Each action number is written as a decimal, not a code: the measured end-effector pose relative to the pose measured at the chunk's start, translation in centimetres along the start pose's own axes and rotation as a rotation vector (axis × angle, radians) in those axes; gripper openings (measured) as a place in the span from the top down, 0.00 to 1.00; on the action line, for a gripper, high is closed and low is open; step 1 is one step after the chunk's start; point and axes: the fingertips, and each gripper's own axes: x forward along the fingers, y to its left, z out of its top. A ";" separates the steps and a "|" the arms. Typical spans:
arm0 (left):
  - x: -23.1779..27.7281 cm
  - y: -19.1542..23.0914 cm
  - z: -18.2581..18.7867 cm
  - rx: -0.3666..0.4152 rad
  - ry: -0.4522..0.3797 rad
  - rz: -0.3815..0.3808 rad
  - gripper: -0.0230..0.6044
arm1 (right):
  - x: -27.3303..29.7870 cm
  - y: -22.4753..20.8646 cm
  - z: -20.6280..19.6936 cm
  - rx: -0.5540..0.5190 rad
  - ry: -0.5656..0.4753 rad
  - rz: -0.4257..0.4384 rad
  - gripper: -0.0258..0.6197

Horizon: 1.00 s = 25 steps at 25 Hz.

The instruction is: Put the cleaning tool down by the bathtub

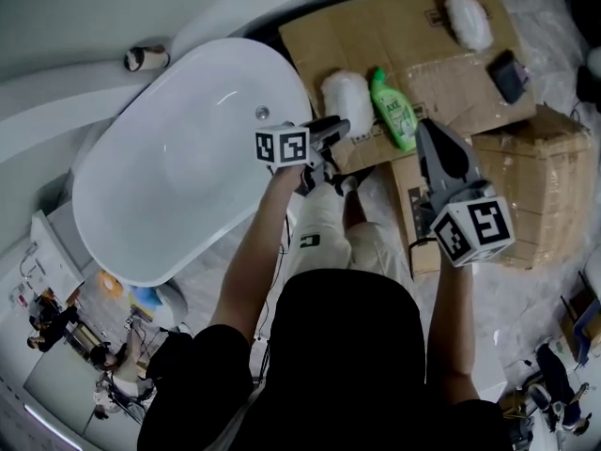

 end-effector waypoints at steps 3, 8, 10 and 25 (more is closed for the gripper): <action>-1.2 -1.3 0.0 0.010 -0.008 0.004 0.77 | -0.4 0.7 0.8 -0.001 -0.029 0.015 0.95; -2.9 -4.3 0.0 0.030 -0.041 -0.010 0.79 | -1.3 1.4 0.8 0.017 -0.049 0.042 0.95; -3.6 -5.7 0.4 0.035 -0.069 -0.022 0.79 | -1.4 1.6 0.6 0.021 -0.047 0.050 0.95; -9.2 -10.3 -0.9 0.339 -0.060 -0.041 0.90 | -3.1 5.2 -1.9 0.040 -0.066 -0.014 0.95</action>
